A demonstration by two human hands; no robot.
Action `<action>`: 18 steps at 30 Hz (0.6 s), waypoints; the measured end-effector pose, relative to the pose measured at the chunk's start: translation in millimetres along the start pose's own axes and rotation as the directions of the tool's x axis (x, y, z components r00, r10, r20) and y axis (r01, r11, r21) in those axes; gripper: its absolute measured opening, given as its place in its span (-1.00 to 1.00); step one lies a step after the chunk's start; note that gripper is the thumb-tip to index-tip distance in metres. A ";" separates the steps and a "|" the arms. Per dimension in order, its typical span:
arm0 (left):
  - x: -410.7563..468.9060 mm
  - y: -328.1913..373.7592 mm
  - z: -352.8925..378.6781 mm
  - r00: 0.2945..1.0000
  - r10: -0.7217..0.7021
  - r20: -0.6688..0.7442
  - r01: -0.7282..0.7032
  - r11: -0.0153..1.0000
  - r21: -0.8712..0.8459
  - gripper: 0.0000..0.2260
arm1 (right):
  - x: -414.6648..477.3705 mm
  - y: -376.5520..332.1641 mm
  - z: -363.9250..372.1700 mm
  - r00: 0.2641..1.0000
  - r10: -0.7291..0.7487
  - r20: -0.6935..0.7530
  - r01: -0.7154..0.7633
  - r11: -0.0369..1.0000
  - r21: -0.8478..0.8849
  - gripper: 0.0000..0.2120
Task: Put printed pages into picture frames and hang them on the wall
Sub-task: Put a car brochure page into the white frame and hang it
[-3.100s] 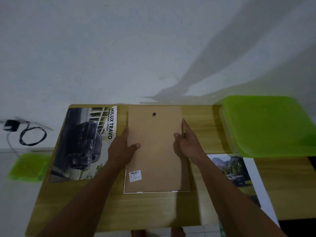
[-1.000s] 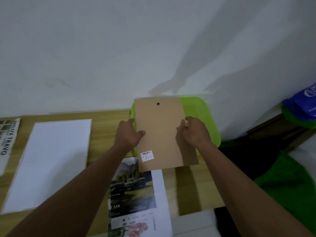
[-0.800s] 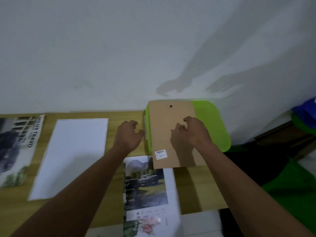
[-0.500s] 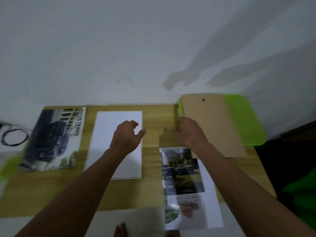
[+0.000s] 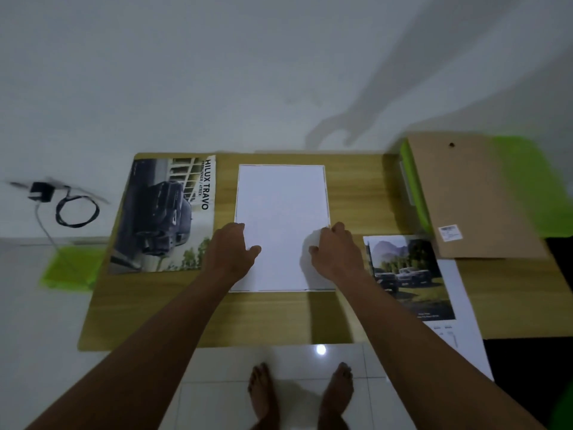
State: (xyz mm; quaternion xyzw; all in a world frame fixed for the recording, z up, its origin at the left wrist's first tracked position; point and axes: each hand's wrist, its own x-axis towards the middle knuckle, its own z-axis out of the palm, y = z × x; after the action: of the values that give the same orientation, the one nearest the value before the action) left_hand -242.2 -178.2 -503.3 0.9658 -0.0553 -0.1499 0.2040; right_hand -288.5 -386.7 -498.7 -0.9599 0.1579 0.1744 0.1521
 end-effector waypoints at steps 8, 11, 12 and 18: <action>1.2 -13.0 11.9 0.994 0.060 -0.089 -0.060 0.998 0.000 -0.62 | 2.9 -15.8 24.9 0.989 0.084 -0.121 -0.090 0.995 -0.046 -0.38; 1.9 -15.1 12.9 0.992 0.081 -0.093 -0.081 0.997 0.006 -0.59 | 3.9 -20.2 27.9 0.983 0.124 -0.133 -0.129 0.991 -0.025 -0.45; 2.0 -15.8 13.2 0.992 0.086 -0.096 -0.085 0.996 0.010 -0.59 | 4.0 -21.0 28.4 0.982 0.129 -0.138 -0.132 0.991 -0.016 -0.49; 0.5 -17.6 13.0 0.983 0.132 -0.127 -0.128 0.991 0.039 -0.61 | -0.5 -25.5 28.1 0.961 0.078 -0.264 -0.039 0.988 0.152 -0.70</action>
State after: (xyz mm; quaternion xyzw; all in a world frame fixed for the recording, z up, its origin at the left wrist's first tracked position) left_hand -245.1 -167.2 -522.0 0.9709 -0.1070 -0.0725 0.2014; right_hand -287.9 -353.7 -517.5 -0.9560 0.2177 0.0347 0.1934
